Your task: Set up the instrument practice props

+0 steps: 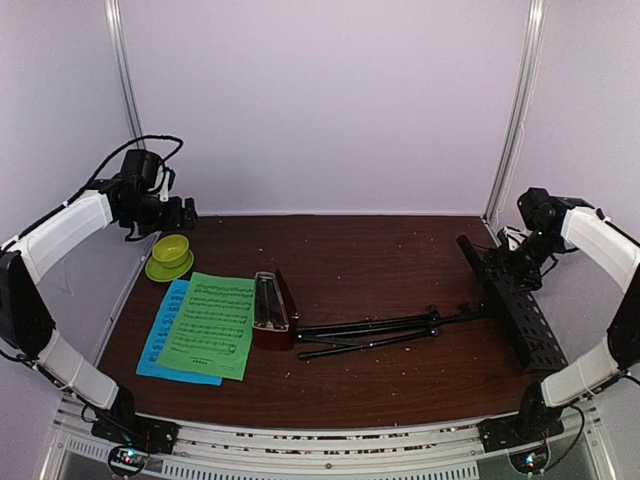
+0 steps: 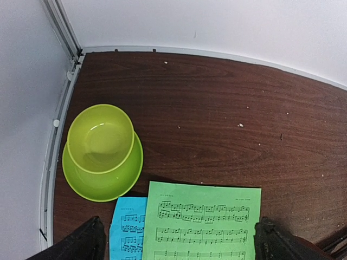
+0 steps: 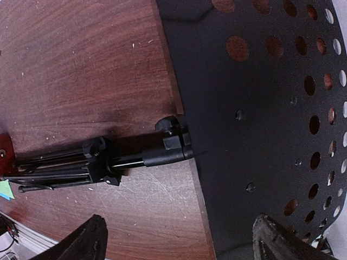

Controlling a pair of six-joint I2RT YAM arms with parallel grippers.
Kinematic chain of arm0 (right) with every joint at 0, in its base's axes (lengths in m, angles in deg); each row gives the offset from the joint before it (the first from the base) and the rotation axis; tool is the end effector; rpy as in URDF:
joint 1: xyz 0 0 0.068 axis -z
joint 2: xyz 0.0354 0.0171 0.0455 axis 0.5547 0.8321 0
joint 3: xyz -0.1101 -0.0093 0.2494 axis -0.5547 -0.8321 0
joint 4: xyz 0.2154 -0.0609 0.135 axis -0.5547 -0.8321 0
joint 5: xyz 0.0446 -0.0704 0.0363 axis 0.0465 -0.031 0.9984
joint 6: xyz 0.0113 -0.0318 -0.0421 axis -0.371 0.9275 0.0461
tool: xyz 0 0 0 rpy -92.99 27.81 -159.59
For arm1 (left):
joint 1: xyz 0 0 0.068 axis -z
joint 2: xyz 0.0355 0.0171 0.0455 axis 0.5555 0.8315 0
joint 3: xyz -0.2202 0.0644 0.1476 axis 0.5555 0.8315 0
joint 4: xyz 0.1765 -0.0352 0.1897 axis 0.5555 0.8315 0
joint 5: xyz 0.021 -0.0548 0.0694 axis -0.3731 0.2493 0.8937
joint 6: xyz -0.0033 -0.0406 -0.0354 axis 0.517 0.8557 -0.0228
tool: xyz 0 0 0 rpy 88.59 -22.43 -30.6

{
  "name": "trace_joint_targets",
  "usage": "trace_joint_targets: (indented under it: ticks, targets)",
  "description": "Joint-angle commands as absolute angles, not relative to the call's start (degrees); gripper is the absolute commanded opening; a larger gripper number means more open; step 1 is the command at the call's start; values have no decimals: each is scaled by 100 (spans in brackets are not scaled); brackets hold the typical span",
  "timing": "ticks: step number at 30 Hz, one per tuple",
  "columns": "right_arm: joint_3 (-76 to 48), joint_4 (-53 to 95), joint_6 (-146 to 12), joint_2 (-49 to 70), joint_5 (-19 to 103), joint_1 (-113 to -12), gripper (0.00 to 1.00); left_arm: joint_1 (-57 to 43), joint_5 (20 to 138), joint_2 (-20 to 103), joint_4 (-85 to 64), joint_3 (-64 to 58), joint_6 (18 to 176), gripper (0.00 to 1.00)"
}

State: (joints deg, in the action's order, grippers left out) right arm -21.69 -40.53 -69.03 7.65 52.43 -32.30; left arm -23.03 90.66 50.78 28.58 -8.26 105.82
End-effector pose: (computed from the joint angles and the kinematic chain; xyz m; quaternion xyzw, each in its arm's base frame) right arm 0.2509 0.0049 0.2823 0.0629 0.9752 0.1634 0.1353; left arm 0.3197 -0.0582 0.3271 -0.0867 0.9175 -0.0748 0.3808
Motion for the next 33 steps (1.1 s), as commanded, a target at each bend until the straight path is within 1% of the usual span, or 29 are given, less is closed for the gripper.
trace_joint_targets:
  ticks: [1,9,14,16,19,25,33]
  targets:
    - [-2326,-3933,-6751,860,5106,-3193,90,-2285,9003,5230,2605,-1075,10565,98]
    - [-2538,-3754,-6694,1073,5392,-3201,76,-2286,8946,5320,2565,-1185,10602,98]
    - [-2518,-3702,-6664,1199,5562,-3217,62,-2285,8971,5341,2558,-1212,10617,98]
    - [-2499,-3683,-6650,1289,5618,-3239,53,-2289,8950,5378,2559,-1243,10645,98]
    - [-2414,-3698,-6613,1457,5629,-3320,44,-2287,8873,5403,2554,-1265,10671,98]
    - [-2339,-3659,-6584,1613,5592,-3428,34,-2293,8800,5439,2557,-1300,10692,98]
    - [-2125,-3783,-6520,1700,5361,-3514,12,-2290,8760,5518,2522,-1343,10690,98]
